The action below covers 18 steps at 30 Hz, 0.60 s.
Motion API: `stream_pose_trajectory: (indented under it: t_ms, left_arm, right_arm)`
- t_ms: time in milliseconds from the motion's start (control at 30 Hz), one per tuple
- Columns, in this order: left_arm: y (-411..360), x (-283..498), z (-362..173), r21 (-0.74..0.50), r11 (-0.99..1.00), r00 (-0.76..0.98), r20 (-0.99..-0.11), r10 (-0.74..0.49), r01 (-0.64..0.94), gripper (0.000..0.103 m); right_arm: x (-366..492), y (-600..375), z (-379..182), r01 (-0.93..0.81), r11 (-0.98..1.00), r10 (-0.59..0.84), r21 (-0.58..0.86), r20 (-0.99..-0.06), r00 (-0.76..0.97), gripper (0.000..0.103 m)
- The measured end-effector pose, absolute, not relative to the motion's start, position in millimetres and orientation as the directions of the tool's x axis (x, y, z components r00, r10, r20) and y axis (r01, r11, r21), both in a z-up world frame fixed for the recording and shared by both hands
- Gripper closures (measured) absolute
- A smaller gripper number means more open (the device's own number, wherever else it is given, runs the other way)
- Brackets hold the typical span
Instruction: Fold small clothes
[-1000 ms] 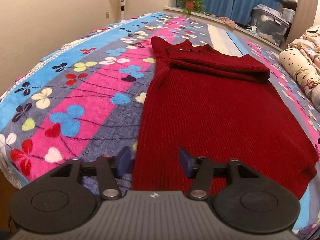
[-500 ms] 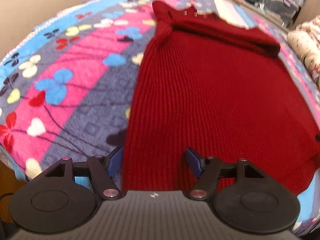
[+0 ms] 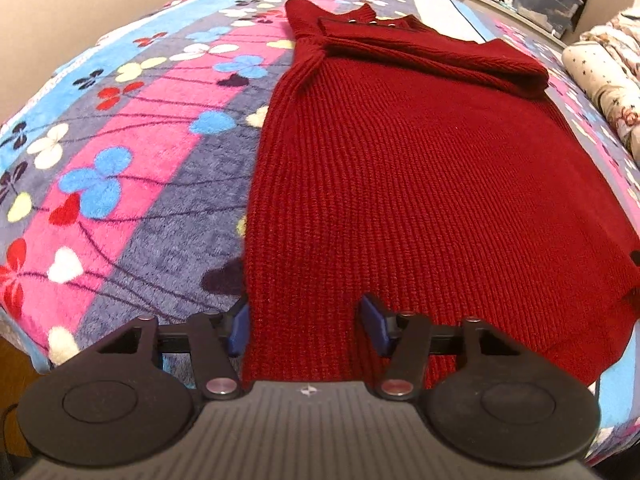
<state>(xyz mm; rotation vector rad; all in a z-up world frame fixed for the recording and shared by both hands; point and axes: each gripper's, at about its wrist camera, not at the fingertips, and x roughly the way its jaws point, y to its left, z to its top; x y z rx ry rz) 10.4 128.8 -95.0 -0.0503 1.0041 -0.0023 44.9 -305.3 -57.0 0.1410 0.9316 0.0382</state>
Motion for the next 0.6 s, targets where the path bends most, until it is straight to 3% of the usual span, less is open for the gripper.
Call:
stream_pose_trajectory:
  t_ms: [600]
  left_arm:
    - [130.5, 9.2, -92.9, -0.056, 0.998, 0.544, -0.838, -0.032, -0.027, 0.043]
  right_arm:
    - [44.3, -308.9, -54.9, 0.038, 0.988, 0.099, 0.151, -0.795, 0.599, 0.049]
